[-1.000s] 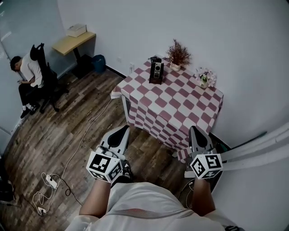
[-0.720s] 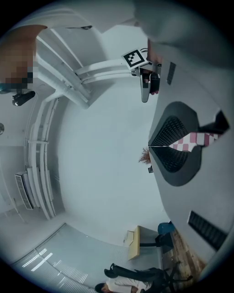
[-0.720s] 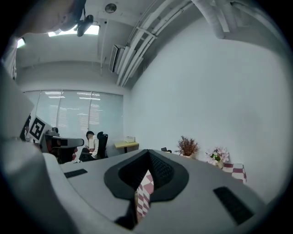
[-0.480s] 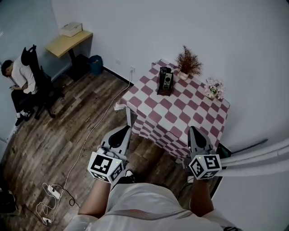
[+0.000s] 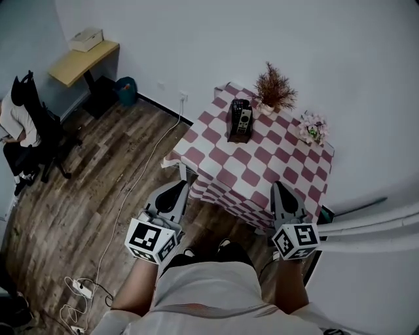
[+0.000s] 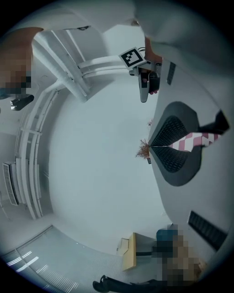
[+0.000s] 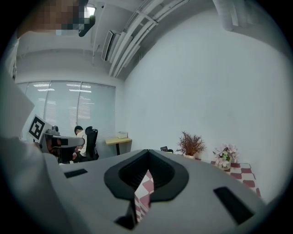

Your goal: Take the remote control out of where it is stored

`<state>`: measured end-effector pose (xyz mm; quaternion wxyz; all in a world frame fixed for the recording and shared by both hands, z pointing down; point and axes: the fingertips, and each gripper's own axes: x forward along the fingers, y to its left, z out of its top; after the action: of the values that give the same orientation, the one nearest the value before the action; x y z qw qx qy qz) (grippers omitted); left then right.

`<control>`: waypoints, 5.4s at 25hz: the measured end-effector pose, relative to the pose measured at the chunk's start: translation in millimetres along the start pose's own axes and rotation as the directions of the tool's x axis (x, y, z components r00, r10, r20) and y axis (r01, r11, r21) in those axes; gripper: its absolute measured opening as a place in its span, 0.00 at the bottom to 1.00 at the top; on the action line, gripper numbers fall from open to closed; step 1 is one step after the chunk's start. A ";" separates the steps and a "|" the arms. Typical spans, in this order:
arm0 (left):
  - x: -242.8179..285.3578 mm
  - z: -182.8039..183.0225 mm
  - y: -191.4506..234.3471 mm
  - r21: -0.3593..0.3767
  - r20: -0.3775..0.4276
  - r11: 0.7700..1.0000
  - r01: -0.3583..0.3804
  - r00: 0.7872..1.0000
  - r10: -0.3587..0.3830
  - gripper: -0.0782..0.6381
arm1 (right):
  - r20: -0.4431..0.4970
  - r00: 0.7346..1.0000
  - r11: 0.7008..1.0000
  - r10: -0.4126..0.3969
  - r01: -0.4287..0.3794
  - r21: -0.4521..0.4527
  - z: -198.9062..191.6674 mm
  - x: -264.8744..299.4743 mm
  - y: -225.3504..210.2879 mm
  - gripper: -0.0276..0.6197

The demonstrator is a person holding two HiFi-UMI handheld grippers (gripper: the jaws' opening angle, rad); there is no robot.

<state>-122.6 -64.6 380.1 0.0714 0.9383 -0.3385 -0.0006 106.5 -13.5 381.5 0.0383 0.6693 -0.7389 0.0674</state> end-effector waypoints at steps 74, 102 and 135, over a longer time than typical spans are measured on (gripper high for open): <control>164.1 -50.8 125.8 -0.092 -0.215 0.992 -0.088 0.974 0.066 0.12 | -0.291 0.926 0.968 -0.239 0.253 0.009 -146.2 333.7 -109.4 0.33; 209.1 -25.8 -3.5 -0.057 -0.111 0.997 0.061 0.992 -0.067 0.12 | -0.678 0.730 0.979 -0.088 -0.063 -0.195 -148.9 158.4 -191.7 0.33; 188.1 -21.0 -5.5 -0.028 -0.122 0.998 -0.065 0.991 0.061 0.12 | -0.689 0.724 0.978 0.027 -0.162 -0.132 -171.1 172.6 -202.1 0.36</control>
<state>26.9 -177.1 409.0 0.1066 0.9242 -0.3628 0.0533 284.2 -176.7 585.7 0.3652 0.5522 -0.7092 0.2424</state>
